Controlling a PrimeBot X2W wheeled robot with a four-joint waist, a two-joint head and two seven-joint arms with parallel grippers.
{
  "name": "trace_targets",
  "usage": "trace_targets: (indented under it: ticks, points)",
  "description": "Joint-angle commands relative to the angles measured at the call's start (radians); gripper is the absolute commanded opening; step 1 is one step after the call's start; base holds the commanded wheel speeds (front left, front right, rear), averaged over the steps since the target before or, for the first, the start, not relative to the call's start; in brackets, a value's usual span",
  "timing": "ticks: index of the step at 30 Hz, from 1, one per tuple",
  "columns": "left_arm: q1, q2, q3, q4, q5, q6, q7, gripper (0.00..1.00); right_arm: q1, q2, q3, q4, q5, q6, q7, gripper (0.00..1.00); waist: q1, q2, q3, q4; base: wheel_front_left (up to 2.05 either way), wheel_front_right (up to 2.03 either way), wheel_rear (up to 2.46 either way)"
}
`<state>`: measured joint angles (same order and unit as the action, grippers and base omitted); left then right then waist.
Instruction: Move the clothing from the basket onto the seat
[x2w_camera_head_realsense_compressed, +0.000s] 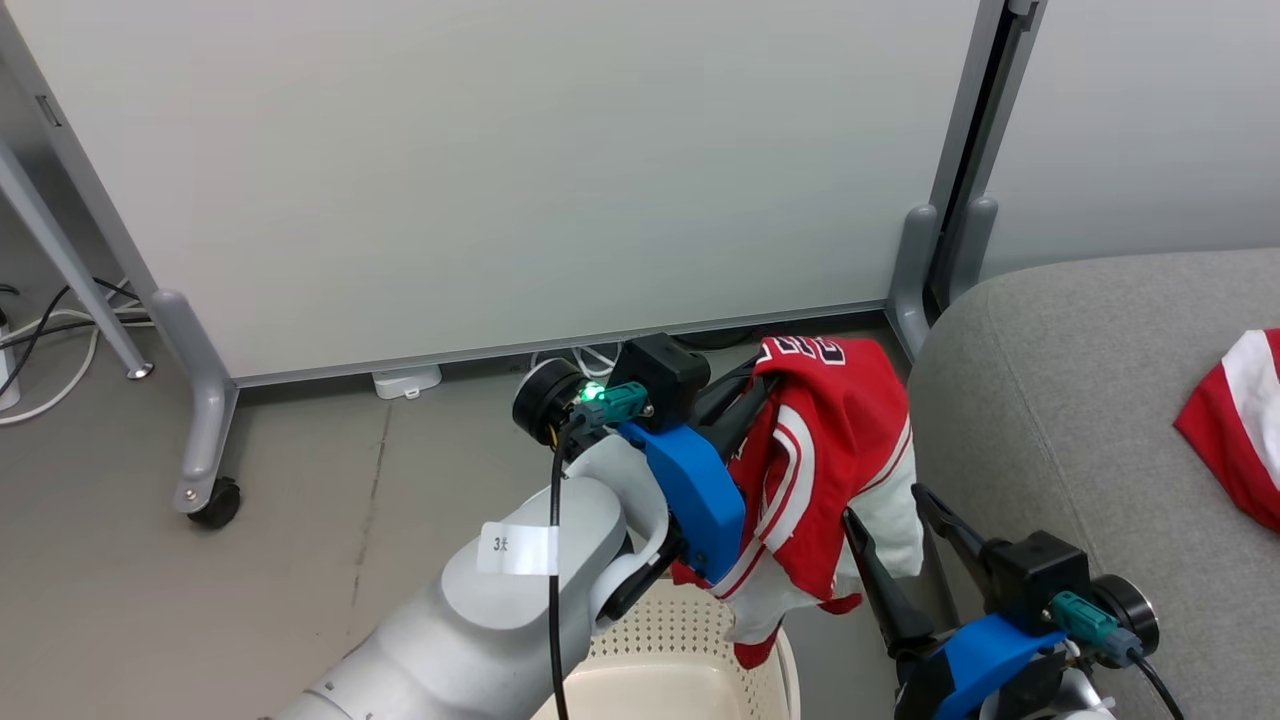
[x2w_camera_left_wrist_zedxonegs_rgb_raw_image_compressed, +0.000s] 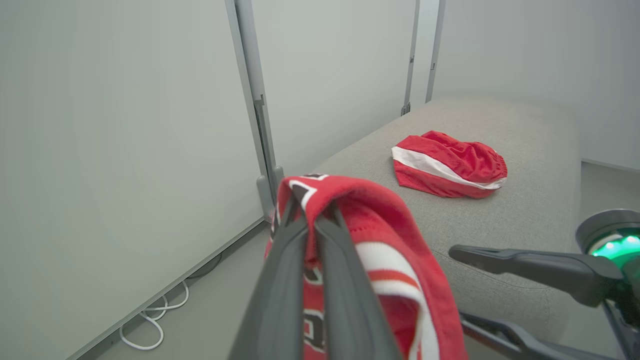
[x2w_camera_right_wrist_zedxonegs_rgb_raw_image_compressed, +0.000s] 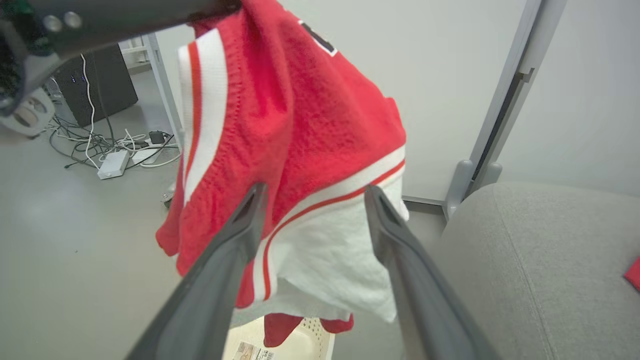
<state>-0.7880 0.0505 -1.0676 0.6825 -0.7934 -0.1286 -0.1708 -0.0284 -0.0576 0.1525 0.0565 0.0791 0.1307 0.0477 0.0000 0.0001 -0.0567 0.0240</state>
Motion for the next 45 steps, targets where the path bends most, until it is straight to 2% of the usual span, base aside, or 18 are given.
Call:
trace_targets:
  ticks: [1, 8, 18, 24, 32, 33, 34, 35, 45]
  points:
    - [-0.015, 0.0, -0.002, 0.001, -0.005, 0.004, -0.005, 0.0, 0.007, 0.002, 0.001, -0.005, -0.007, 0.0, 0.002, 1.0, 0.0, -0.0001, 0.002, -0.003, 0.0, 0.0, 0.0]
    - [-0.025, 0.0, -0.031, 0.011, -0.025, 0.011, -0.019, 0.0, 0.006, 0.003, 0.004, -0.011, -0.006, 0.0, 0.006, 1.0, 0.0, -0.0001, 0.015, -0.013, 0.0, 0.0, 0.0]
    - [-0.036, 0.0, -0.066, 0.032, -0.051, 0.016, -0.039, 0.0, -0.04, 0.004, 0.088, -0.013, 0.092, 0.0, 0.024, 1.0, 0.0, -0.0001, 0.024, -0.025, 0.0, 0.0, 0.0]
    - [-0.044, 0.0, -0.088, 0.033, -0.068, 0.018, -0.048, 0.0, -0.102, 0.0, 0.125, 0.059, 0.121, 0.0, 0.041, 1.0, 0.0, -0.0001, 0.028, -0.029, 0.0, 0.0, 0.0]
    - [-0.05, 0.0, -0.122, 0.012, -0.095, 0.022, -0.056, 0.0, -0.219, -0.001, 0.175, 0.218, 0.126, 0.0, 0.016, 1.0, 0.0, -0.0001, 0.025, -0.026, 0.0, 0.0, 0.0]
    - [-0.049, 0.0, -0.126, 0.01, -0.097, 0.022, -0.058, 0.0, -0.231, 0.0, 0.179, 0.237, 0.118, 0.0, 0.011, 0.81, 0.0, -0.0001, 0.024, -0.026, 0.0, 0.0, 0.0]
    - [-0.05, 0.0, -0.129, 0.008, -0.102, 0.022, -0.059, 0.0, -0.241, 0.0, 0.181, 0.256, 0.117, 0.0, 0.005, 0.33, 0.0, -0.0001, 0.023, -0.025, 0.0, 0.0, 0.0]
    - [-0.051, 0.0, -0.132, 0.007, -0.106, 0.021, -0.059, 0.0, -0.251, 0.001, 0.18, 0.273, 0.111, 0.0, -0.002, 0.0, 0.0, -0.0001, 0.022, -0.025, 0.0, 0.0, 0.0]
    - [-0.061, 0.0, -0.154, 0.024, -0.13, 0.03, -0.069, 0.0, -0.292, 0.005, 0.184, 0.363, 0.093, 0.0, -0.043, 0.0, 0.0, -0.0001, 0.014, -0.028, 0.0, 0.0, 0.0]
